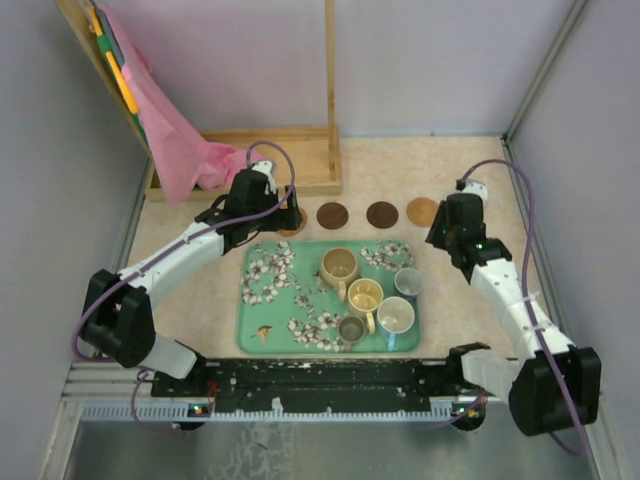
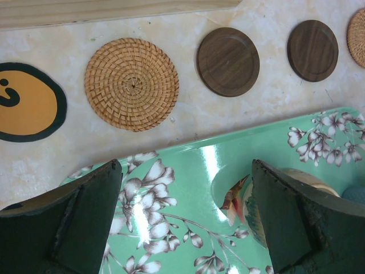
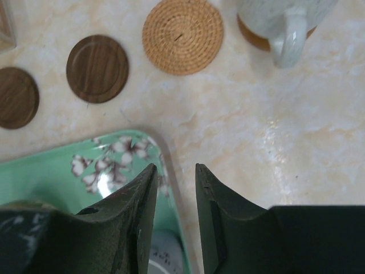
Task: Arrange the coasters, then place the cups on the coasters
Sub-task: Pick up the cup from the tray.
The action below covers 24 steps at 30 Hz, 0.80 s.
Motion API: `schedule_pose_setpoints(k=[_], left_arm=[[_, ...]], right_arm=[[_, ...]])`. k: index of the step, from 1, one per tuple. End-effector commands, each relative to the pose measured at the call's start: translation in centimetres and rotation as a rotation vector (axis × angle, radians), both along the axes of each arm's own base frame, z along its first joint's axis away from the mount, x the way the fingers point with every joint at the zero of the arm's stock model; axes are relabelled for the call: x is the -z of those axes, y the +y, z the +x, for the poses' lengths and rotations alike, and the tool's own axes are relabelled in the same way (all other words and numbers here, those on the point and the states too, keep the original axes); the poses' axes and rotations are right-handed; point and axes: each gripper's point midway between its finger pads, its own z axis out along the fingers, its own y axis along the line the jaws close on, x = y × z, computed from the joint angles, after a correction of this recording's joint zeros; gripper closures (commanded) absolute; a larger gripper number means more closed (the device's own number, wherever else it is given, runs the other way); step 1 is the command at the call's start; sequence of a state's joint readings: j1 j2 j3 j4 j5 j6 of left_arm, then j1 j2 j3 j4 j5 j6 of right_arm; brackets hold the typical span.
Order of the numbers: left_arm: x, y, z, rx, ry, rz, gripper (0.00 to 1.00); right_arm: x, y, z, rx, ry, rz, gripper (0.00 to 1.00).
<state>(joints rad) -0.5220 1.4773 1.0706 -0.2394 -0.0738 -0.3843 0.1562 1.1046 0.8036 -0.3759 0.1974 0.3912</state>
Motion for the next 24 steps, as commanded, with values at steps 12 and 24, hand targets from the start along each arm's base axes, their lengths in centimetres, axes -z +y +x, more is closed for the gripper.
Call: schedule_pose_setpoints(k=[12,24], left_arm=[[-0.6,-0.3,0.4,-0.001,-0.016,0.001,0.00],[-0.5,-0.2,0.5,-0.006,-0.013,0.006,0.00]], right_arm=[[-0.8,7.3,-9.5,-0.155,0.105,0.111,0.68],[-2.3,10.9,-13.5,-0.261,0.143,0.175,0.70]])
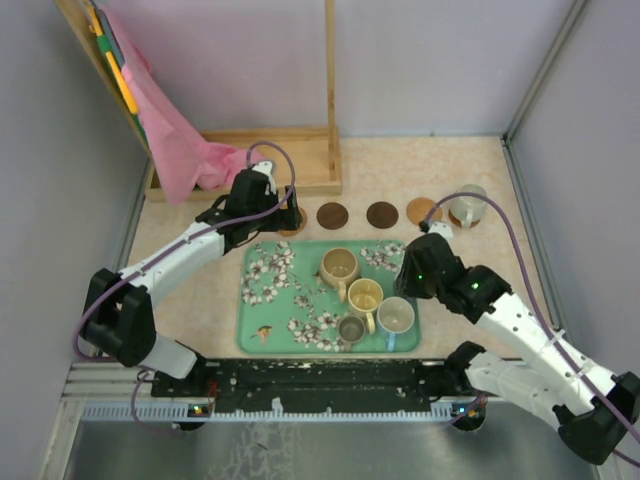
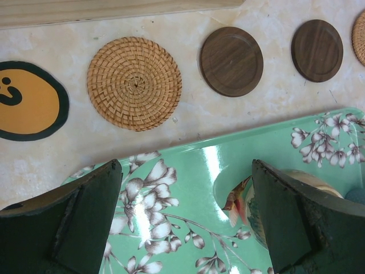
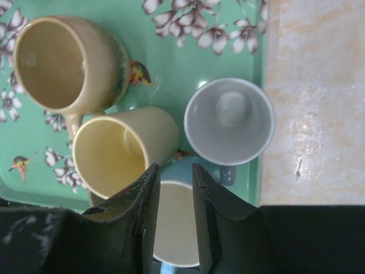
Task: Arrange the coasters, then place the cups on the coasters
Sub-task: Pick up the cup from the tray.
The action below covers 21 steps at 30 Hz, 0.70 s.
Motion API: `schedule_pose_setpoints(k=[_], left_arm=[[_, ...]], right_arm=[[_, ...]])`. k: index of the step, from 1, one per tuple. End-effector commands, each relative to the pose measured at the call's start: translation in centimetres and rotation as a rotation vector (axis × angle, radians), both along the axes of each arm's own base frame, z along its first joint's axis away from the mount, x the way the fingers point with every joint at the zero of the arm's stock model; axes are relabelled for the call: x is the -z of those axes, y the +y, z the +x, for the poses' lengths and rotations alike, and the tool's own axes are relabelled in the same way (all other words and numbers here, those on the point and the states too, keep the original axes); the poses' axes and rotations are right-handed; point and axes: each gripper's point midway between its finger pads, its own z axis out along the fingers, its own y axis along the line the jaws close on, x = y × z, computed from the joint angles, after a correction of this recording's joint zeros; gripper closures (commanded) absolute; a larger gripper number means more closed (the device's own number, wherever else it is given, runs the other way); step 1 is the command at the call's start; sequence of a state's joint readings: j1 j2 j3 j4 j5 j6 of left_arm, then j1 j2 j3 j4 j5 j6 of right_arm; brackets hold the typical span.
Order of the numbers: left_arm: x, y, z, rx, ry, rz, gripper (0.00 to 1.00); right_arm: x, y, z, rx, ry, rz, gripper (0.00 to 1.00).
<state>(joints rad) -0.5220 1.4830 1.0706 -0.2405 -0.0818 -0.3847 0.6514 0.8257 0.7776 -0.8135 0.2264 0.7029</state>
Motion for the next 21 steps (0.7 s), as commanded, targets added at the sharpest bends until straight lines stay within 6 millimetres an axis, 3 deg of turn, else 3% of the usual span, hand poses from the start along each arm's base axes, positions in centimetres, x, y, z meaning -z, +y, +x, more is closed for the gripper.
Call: schedule_pose_setpoints(k=[1,14,21], left_arm=[[-0.7,-0.3,0.3,0.000,-0.016,-0.001,0.00],[-0.9,-0.1,0.1,-0.003,-0.015,-0.001,0.00],[-0.7,-0.1,0.2,-0.004,-0.013,0.005,0.00]], right_arm=[[-2.7,1.7,-0.4,-0.004,-0.033,0.041,0.70],[-3.3,5.0,-1.2,-0.074,-0.028,0.069,0.70],[-3.4,6.7,-3.5,-0.137,0.024,0.072,0.71]])
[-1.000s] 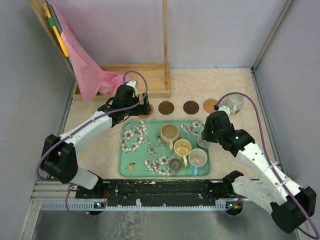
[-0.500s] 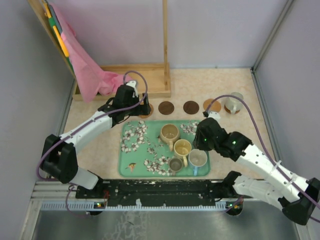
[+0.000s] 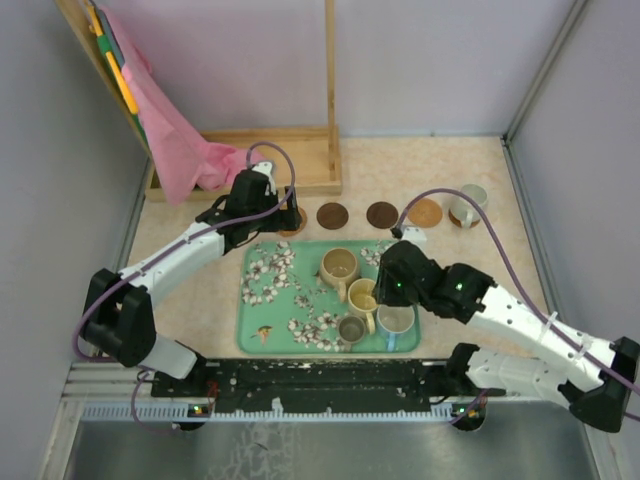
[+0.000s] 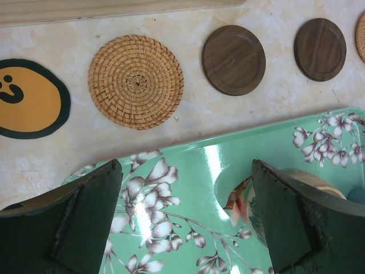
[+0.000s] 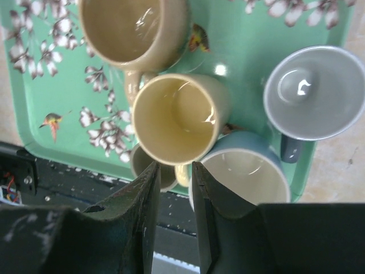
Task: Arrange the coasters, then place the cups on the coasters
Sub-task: Pick up the cup from the tray.
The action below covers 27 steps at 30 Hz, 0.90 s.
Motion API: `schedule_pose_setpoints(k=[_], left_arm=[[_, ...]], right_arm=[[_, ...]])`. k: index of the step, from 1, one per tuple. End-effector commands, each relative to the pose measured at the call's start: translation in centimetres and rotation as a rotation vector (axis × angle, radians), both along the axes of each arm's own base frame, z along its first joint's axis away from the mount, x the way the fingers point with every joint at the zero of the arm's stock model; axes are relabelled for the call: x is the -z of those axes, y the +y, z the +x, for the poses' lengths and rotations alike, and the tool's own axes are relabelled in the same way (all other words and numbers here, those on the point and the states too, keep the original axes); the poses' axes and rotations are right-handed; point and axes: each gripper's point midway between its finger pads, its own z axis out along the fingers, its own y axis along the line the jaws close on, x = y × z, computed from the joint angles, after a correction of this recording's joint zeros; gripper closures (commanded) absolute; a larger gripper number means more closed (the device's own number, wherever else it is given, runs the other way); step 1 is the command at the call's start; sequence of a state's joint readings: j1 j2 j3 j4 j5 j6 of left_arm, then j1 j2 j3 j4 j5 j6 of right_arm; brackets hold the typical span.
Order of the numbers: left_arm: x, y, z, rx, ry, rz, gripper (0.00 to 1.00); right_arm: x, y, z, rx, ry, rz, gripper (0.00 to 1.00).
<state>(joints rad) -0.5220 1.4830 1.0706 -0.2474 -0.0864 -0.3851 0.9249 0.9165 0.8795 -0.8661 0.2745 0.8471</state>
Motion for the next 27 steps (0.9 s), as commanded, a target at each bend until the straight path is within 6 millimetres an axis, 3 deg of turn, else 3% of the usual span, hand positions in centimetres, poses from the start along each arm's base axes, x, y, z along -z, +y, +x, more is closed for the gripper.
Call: schedule_pose_setpoints(k=[1,15,21,27], left_arm=[[-0.8,-0.3,0.3,0.001,-0.016,0.000,0.00],[-0.6,-0.4,0.4,0.000,-0.015,-0.005,0.00],[-0.6,-0.5,0.4,0.002,-0.015,-0.010,0.00],[-0.6,-0.4,0.3,0.002,-0.015,-0.008,0.00]], right_arm=[[-1.8,1.6,-0.9,-0.012,-0.002,0.038,0.71],[-1.1,1.3,-6.3,-0.048,0.111,0.043,0.75],[-0.1,2.4,-8.2,-0.078,0.149,0.036,0.75],[0.4,2.1,-9.4,-0.058,0.163,0.032,0.74]])
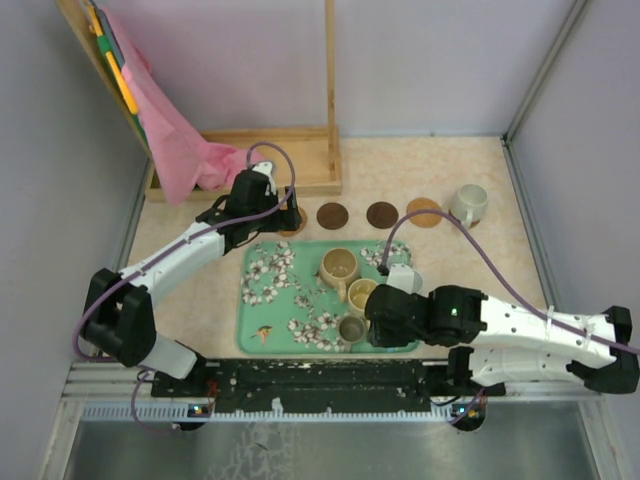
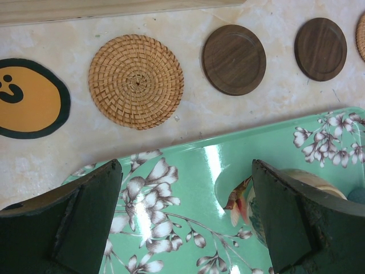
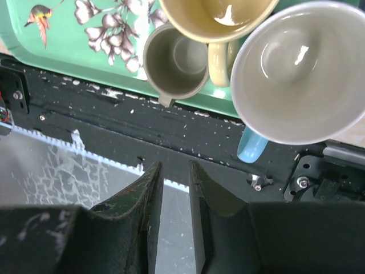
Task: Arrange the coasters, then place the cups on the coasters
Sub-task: Pick up the cup from the tray.
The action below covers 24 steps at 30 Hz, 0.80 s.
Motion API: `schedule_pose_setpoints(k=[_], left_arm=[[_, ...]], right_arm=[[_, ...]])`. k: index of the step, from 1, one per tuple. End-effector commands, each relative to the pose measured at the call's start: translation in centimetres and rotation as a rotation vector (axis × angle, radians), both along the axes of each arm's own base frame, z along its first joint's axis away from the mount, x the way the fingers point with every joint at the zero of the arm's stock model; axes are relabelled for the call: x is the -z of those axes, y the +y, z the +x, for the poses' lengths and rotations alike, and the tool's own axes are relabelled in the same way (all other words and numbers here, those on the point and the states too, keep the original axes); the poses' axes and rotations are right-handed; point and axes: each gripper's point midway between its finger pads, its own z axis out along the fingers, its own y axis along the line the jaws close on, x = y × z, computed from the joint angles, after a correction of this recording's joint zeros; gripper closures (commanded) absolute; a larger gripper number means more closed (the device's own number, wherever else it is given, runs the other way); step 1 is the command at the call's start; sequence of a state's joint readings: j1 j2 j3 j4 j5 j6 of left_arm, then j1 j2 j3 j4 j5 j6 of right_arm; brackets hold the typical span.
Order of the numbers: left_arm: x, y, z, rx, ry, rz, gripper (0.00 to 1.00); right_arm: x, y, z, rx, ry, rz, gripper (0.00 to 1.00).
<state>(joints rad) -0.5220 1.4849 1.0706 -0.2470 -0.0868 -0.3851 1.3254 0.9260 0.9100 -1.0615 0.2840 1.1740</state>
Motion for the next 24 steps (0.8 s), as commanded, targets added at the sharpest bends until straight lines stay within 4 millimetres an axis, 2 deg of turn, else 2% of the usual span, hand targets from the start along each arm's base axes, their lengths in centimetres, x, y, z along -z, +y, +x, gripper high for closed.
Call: schedule_pose_setpoints(k=[1,12,20,24], left_arm=[[-0.6,-0.4,0.3,0.002,-0.015,-0.009,0.00],[-0.6,-0.6,0.0,0.015,-0.011,-0.018,0.00],[-0.5,-0.3,-0.5,0.016,-0.008,-0.013,0.00],[-0.5,-0.4,-0.5,0.020,-0.008,-0.020,0.00]], right_arm=[[-0.4,-0.3,-0.1,0.082,-0.016,0.028,0.74],[1.2,-2.0,-1.3,0.140,0.007,-0.012,0.72],[1.3,-3.8,-1.1,0.191,0.001,-0.033,0.70],[1.9,-3.7,-1.0,0.194,0.002,-0.068,0.67]])
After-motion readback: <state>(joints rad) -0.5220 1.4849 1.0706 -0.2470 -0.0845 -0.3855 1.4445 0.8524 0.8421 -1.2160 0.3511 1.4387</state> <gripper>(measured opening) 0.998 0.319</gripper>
